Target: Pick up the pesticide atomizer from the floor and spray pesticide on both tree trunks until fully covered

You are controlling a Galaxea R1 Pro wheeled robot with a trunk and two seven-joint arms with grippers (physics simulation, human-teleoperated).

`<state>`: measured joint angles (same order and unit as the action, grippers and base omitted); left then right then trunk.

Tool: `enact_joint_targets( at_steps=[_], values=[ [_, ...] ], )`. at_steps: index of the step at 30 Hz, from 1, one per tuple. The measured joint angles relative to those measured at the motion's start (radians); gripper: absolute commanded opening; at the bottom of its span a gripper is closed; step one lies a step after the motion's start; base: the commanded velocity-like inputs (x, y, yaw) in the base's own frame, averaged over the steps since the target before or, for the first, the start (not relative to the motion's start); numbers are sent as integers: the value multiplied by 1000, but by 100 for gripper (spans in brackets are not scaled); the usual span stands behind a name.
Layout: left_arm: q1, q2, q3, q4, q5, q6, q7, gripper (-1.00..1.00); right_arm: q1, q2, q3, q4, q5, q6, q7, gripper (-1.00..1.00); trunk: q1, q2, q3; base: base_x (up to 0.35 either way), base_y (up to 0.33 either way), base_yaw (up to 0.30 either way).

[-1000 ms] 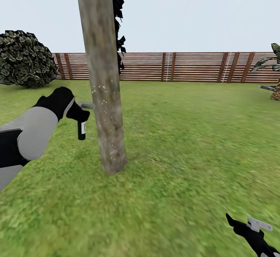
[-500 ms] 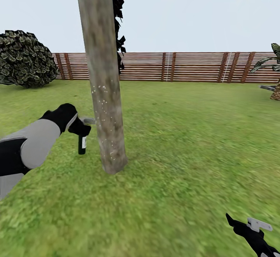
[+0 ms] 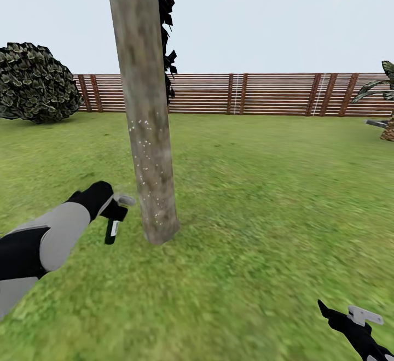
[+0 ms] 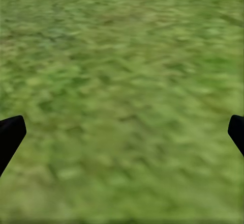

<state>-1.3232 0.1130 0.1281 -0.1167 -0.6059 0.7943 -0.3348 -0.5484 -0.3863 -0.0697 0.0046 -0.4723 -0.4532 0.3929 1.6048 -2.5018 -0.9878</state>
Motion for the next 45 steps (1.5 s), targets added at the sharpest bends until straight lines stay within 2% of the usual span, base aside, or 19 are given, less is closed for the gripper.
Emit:
enact_joint_targets(
  at_steps=[7, 12, 13, 15, 20, 27, 28, 30, 32, 33, 37, 45],
  values=[
    [76, -1, 2, 1, 2, -47, 36, -100, 0, 0, 0, 0, 0, 0, 0, 100, 0, 0, 0, 0, 0, 0],
    [127, -1, 4, 2, 6, -121, 54, -100, 0, 0, 0, 0, 0, 0, 0, 100, 0, 0, 0, 0, 0, 0],
    [161, -2, 7, 2, 12, -183, 55, -100, 0, 1, 0, 0, 0, 0, 0, 100, 0, 0, 0, 0, 0, 0],
    [188, -2, 8, 2, 13, -234, 55, -100, 0, 0, 0, 0, 0, 0, 0, 100, 0, 0, 0, 0, 0, 0],
    [227, -6, 10, 3, 14, -261, 55, -100, 0, 0, 0, 0, 0, 0, 0, 100, 0, 0, 0, 0, 0, 0],
    [235, -7, 10, 2, 14, -269, 53, -100, 0, 0, 0, 0, 0, 0, 0, 100, 0, 0, 0, 0, 0, 3],
    [236, -7, 15, 0, 22, -268, 51, -100, 0, 0, 0, 0, 0, 0, 0, 100, 0, 0, 0, 0, 0, 92],
    [236, -17, 46, -1, 79, -268, 52, -100, 0, 0, 0, 0, 0, 0, 0, 100, 0, 0, 0, 0, 0, 168],
    [236, -30, 65, 1, 148, -270, 55, -100, 0, 0, 0, 0, 0, 0, 0, 100, 0, 0, 0, 0, 0, 233],
    [248, -38, 76, 2, 200, -272, 57, -100, 0, 0, 0, 0, 0, 0, 0, 100, 0, 0, 0, 0, -59, 257],
    [283, -43, 74, 1, 221, -289, 58, -100, 0, 0, 0, 0, 0, 0, 0, 100, 0, 0, 0, 39, -209, 262],
    [290, -47, 74, 2, 225, -315, 58, -100, 0, 0, 0, -1, 0, -1, 1, 100, 0, 0, 0, 68, -292, 104]
  ],
)
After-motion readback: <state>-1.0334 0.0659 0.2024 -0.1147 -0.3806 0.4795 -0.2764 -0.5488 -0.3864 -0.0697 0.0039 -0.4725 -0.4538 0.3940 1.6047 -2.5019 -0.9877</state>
